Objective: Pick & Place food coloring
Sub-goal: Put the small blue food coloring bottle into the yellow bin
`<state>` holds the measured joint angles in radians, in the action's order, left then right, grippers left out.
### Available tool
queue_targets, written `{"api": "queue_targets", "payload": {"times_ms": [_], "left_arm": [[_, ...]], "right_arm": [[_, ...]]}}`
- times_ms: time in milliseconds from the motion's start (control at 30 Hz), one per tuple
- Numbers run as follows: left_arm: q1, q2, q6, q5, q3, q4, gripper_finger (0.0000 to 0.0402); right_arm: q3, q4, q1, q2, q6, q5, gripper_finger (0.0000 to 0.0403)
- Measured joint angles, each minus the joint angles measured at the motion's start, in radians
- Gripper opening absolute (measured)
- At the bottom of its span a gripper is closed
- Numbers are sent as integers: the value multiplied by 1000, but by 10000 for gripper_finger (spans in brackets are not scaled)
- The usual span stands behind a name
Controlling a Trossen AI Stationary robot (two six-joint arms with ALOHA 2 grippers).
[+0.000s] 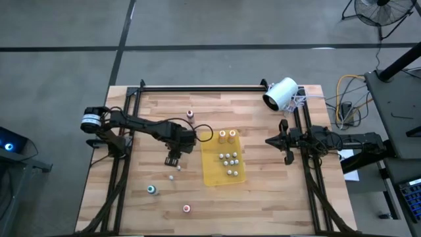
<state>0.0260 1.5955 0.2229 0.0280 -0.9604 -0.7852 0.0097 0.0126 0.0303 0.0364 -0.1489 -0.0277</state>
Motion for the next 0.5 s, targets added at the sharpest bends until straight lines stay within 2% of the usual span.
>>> {"api": "queue_targets", "payload": {"times_ms": [367, 500], "left_arm": [[-1, 0, -22, 0, 0, 19, 123], [-1, 0, -25, 0, 0, 19, 108]], "right_arm": [[0, 0, 0, 0, 1, 0, 13], [0, 0, 0, 0, 0, 0, 13]]}}
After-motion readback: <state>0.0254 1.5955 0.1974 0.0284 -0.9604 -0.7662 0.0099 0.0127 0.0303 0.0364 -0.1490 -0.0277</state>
